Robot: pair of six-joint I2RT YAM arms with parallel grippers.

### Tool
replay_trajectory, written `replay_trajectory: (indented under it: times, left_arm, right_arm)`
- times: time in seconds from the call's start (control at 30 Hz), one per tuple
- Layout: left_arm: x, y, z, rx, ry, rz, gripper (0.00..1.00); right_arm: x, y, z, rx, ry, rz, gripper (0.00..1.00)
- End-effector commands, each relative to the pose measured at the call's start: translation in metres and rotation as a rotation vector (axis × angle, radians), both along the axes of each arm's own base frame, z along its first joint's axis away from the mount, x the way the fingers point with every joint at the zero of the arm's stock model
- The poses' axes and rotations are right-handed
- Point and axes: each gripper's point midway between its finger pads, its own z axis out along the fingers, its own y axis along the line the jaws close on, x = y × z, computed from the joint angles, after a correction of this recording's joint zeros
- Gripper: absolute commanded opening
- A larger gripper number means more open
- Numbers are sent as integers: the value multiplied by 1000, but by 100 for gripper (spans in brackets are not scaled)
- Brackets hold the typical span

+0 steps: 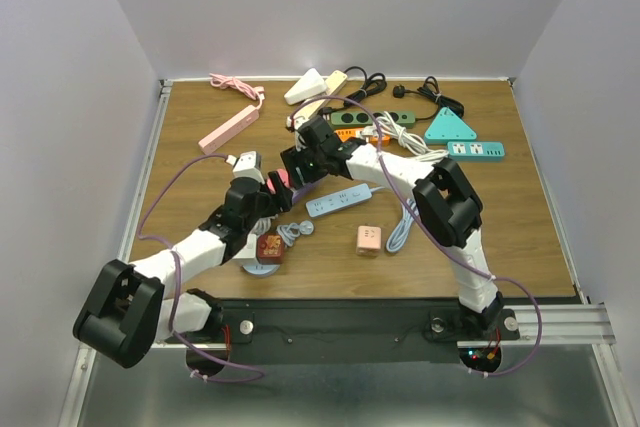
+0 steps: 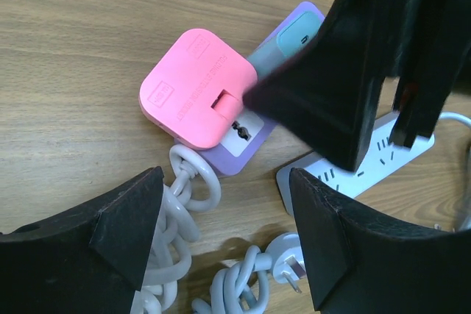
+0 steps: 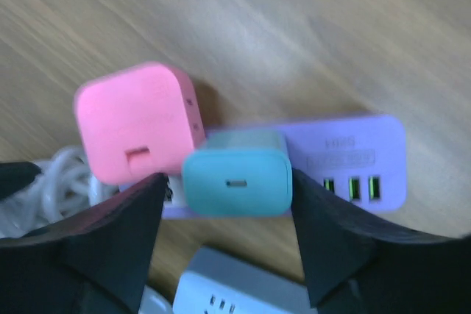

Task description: Insert the plug

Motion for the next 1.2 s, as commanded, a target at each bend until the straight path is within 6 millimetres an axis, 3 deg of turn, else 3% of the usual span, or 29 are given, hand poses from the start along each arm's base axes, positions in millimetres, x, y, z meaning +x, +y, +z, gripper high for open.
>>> replay_trajectory:
  times: [0.0,0.23,0.3,0.33,0.4,0.43,0.5,0.6,0.7,0.8,0.83,0.87,0.9,0.97,1.03,1.07,1.17]
  left_arm:
    - [9,-2,29,-24,-74,9,80]
    - [9,-2,41,-43,-102,12,80]
    - [7,-1,43,-33,-111,4,80]
    - [7,-1,43,-31,-113,-1,80]
    - [6,0,44,-21,-127,-6,80]
    - [4,0,43,-17,-132,-13,80]
    - [3,0,44,-7,-144,-27,80]
    - [-2,-6,45,4,-163,-61,80]
    - [-4,-18,57,23,-201,-93,80]
    - [-17,-57,71,24,-229,-177,81]
    - [-19,-68,73,18,-225,-200,81]
    - [-27,-93,73,-2,-197,-254,81]
    - [-31,-105,72,-7,-178,-279,81]
    - [-46,-139,70,-12,-136,-347,82]
    - [-54,-165,61,-30,-63,-384,84]
    - [-60,-175,58,-36,-36,-403,84]
    - [-80,-203,42,-58,69,-447,86]
  right_arm:
    - [-32,-29,-33,-148,139,-66,77]
    - [-22,-17,8,-47,79,-92,82]
    - [-24,-18,24,-27,60,-89,92]
    - [-25,-21,28,-24,54,-90,93]
    - [-31,-29,44,-10,35,-93,99]
    - [-33,-33,62,13,11,-99,99]
    - [-43,-46,63,5,16,-114,100]
    - [-52,-61,87,42,-6,-138,100]
    - [-53,-78,98,53,-29,-201,100]
    - [-45,-120,99,53,-32,-336,100]
    - [-38,-143,104,70,-35,-399,100]
    - [-40,-160,92,62,-5,-449,100]
    - [-39,-174,88,61,5,-485,100]
    - [-41,-205,91,74,-1,-552,100]
    - [-43,-224,103,90,-39,-602,100]
    - [-44,-229,97,78,-30,-615,100]
    - [-55,-245,106,122,-44,-651,100]
